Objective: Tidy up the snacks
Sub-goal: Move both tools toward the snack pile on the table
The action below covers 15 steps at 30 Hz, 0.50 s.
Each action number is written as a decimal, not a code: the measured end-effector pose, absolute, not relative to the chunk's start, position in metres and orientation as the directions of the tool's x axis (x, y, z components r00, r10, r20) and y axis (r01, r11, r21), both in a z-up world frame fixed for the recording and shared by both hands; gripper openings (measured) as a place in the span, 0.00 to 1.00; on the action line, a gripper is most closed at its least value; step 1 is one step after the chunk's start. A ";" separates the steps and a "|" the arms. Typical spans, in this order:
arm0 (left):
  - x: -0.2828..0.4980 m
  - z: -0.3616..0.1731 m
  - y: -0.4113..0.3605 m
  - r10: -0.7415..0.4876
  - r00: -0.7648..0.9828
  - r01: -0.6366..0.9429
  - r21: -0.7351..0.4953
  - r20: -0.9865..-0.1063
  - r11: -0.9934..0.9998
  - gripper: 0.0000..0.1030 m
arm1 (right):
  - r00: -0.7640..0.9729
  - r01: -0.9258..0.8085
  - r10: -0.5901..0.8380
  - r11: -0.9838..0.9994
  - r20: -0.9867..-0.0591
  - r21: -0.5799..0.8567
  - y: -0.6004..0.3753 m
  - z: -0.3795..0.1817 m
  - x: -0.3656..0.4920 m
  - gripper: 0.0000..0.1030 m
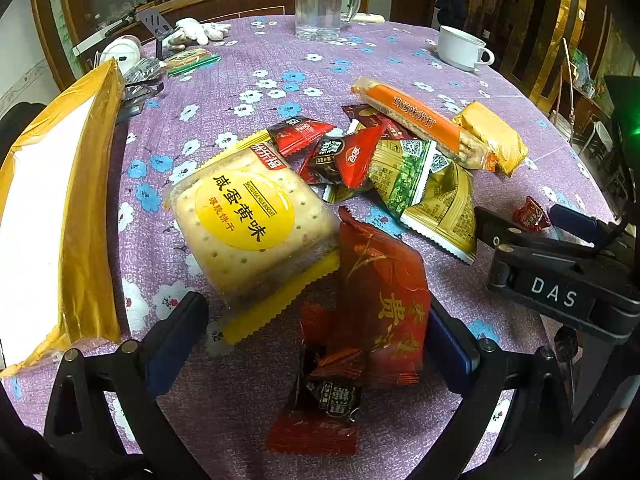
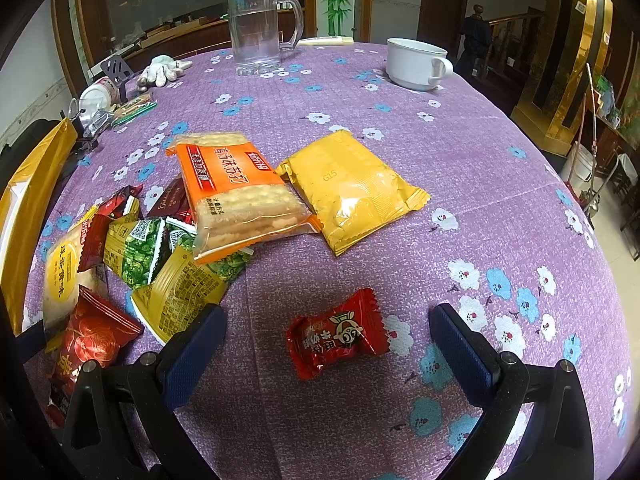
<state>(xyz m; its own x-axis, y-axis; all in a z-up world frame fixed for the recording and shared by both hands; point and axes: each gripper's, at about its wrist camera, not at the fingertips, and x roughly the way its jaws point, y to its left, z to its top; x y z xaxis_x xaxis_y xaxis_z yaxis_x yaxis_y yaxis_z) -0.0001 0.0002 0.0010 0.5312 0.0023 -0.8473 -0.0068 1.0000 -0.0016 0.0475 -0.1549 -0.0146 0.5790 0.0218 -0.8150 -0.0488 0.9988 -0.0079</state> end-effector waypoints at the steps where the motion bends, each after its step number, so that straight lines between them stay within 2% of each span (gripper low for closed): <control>1: 0.002 0.000 0.002 0.001 0.531 -0.006 -0.003 -0.847 1.000 0.99 | 0.577 -0.051 0.023 0.999 -0.817 -0.008 -0.153 -0.015 0.048 1.00; 11: 0.005 -0.002 0.003 0.000 0.530 0.001 0.000 -0.848 1.000 1.00 | 0.562 -0.053 0.024 0.999 -0.827 -0.007 -0.154 -0.014 0.046 1.00; 15: 0.009 0.000 0.006 -0.048 0.503 0.091 -0.003 -0.863 0.996 0.99 | 0.555 -0.100 0.056 0.995 -0.830 0.000 -0.157 -0.013 0.046 1.00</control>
